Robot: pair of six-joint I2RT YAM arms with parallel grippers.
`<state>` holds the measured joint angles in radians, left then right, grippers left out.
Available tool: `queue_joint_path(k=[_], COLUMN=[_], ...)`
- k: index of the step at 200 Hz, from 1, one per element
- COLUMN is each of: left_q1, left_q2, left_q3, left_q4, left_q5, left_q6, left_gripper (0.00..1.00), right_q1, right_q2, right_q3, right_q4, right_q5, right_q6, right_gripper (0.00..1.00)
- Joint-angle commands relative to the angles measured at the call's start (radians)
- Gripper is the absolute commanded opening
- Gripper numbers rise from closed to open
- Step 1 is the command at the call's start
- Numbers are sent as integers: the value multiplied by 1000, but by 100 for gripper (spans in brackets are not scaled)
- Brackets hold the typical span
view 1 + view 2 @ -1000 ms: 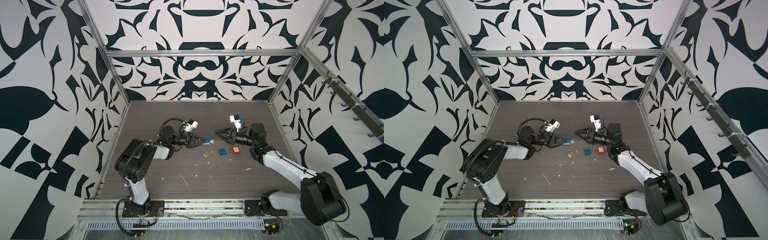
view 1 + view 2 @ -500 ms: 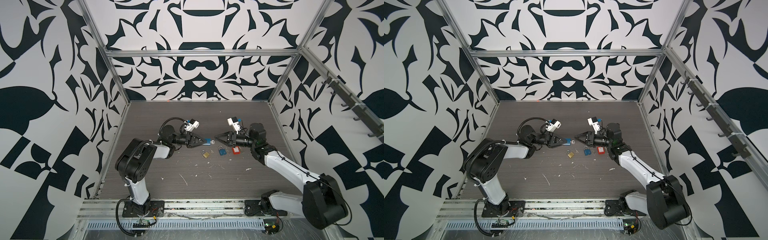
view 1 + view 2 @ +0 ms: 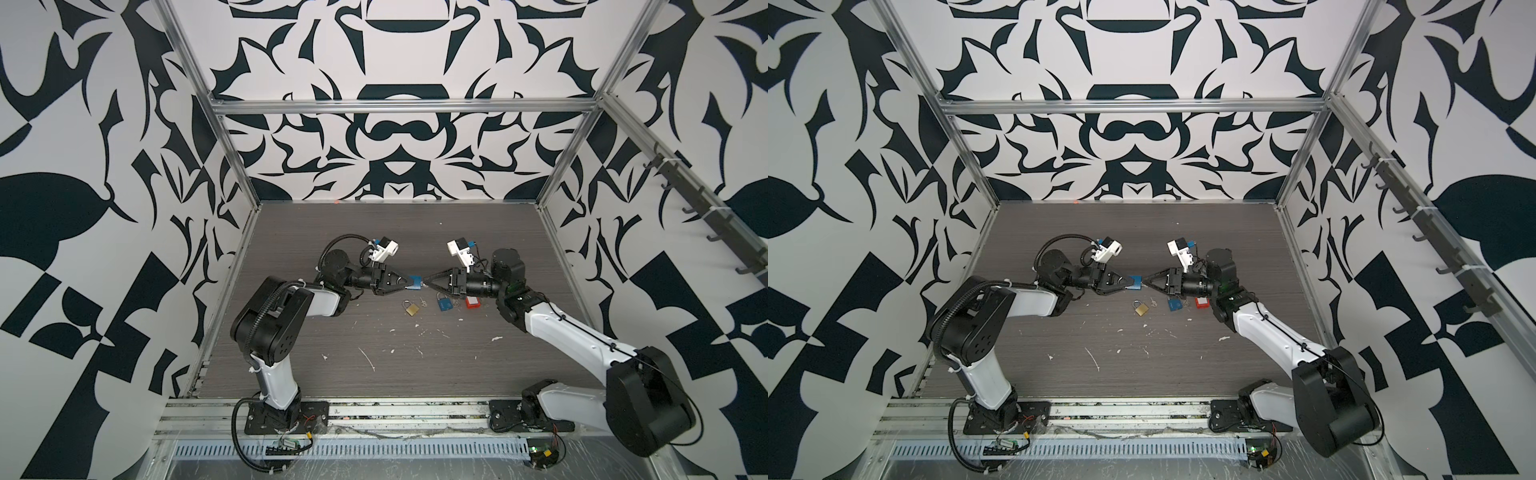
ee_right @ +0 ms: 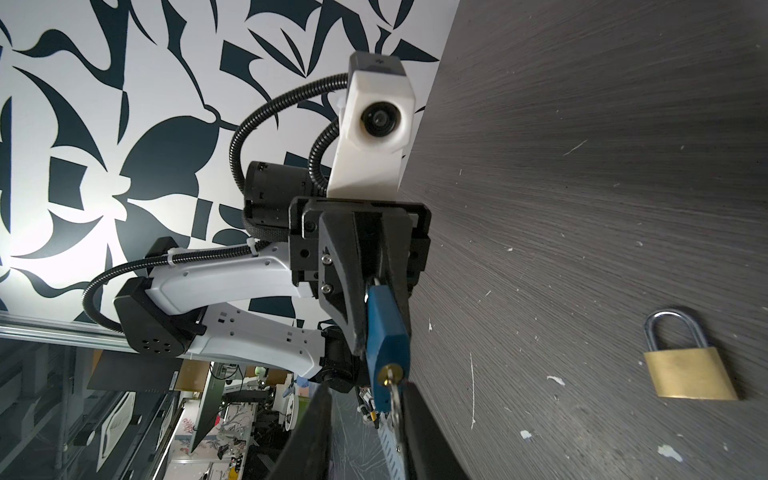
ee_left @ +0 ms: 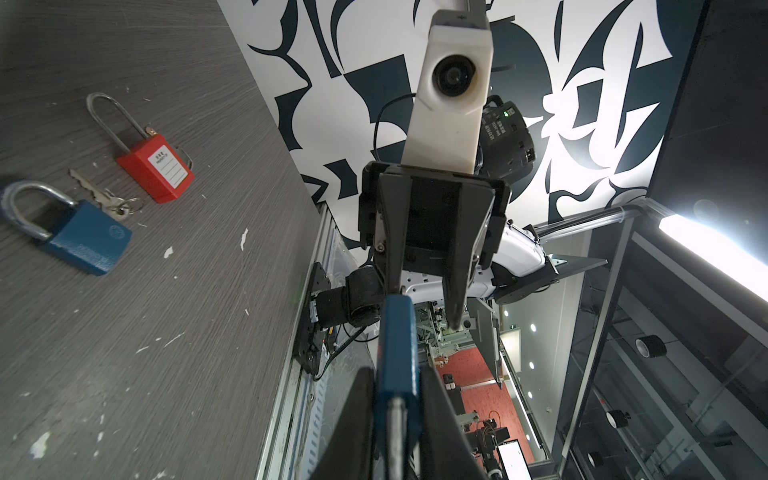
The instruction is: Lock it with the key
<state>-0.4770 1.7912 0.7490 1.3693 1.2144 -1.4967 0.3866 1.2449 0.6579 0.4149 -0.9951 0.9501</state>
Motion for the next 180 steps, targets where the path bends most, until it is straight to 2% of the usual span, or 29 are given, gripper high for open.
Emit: queue_joint_path(k=[1, 41, 94, 180], left_q1=[2, 2, 2, 2], left_q2=[13, 10, 10, 9], left_q3=[29, 23, 21, 20], left_q4=[57, 56, 56, 56], left_q5=[-5, -7, -6, -6], left_q6=[-15, -11, -10, -9], left_gripper=[0, 0, 0, 0], right_q1=[14, 16, 17, 14], right_q2=[2, 6, 5, 7], right_q3=[9, 14, 8, 8], right_q4=[36, 36, 27, 27], right_q5=[0, 4, 13, 19], right_q6=[-24, -22, -29, -31], right_gripper=[29, 23, 21, 9])
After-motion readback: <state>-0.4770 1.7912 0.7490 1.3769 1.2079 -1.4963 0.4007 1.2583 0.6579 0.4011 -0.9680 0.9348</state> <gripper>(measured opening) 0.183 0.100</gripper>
